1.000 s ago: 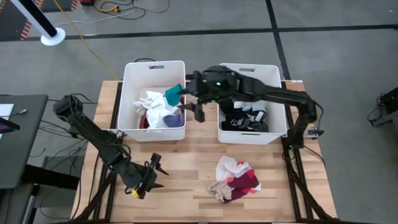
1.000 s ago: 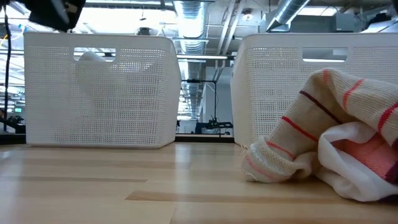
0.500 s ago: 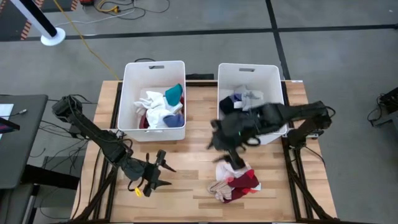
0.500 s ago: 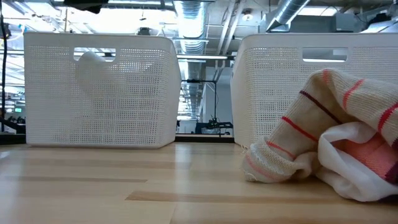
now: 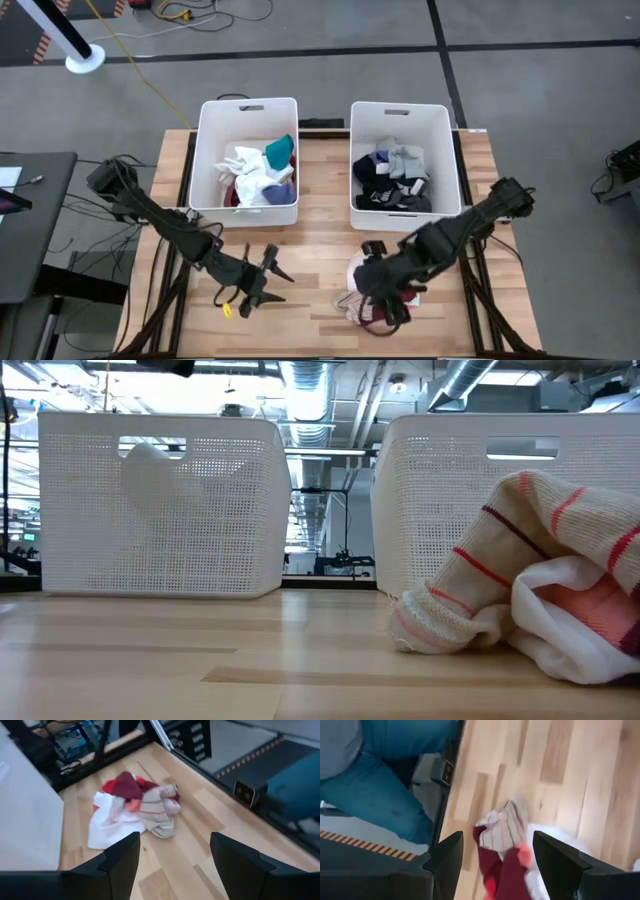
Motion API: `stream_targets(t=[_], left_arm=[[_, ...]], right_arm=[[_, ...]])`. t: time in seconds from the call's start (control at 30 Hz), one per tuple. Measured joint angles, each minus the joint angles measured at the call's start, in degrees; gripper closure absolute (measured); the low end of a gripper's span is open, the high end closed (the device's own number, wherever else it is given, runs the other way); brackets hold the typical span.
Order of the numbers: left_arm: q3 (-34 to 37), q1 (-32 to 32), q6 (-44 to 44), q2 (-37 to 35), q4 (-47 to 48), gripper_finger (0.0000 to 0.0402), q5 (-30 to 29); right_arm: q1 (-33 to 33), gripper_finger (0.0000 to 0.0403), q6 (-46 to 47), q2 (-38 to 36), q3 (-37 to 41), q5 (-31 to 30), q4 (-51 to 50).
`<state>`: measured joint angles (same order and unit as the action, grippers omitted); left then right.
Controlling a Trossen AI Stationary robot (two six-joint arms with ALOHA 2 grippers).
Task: Sort clothes
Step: Put the brown sock into the left white bin
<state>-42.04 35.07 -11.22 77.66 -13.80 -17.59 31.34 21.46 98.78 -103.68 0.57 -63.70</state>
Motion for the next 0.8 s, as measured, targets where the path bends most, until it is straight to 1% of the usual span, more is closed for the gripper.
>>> stream_targets(t=[0.13, 0.27, 0.53, 0.67, 0.8], left_arm=[[-0.4, 0.0, -3.1, 4.9, -2.1, 0.0166, 0.2], [-0.7, -0.8, -4.5, 7.6, -4.6, 0.0166, 0.3], [-0.7, -4.3, -2.4, 8.7, -5.2, 0.0166, 0.2], [-0.7, -5.2, -2.0, 8.7, -5.2, 0.0166, 0.6], [-0.7, -5.5, -1.9, 8.7, -4.9, 0.0166, 1.1]], right_arm=[[2.1, 0.0149, 7.3, -0.1, 5.2, -2.4, -0.2], [4.0, 0.0149, 13.4, 0.0, 11.0, -3.4, -0.4], [6.4, 0.0149, 23.3, -0.1, 23.5, -4.1, 1.9], [7.0, 0.0149, 26.1, -0.1, 29.6, -4.5, 6.5], [7.0, 0.0149, 26.7, 0.0, 34.7, -5.2, 12.0]])
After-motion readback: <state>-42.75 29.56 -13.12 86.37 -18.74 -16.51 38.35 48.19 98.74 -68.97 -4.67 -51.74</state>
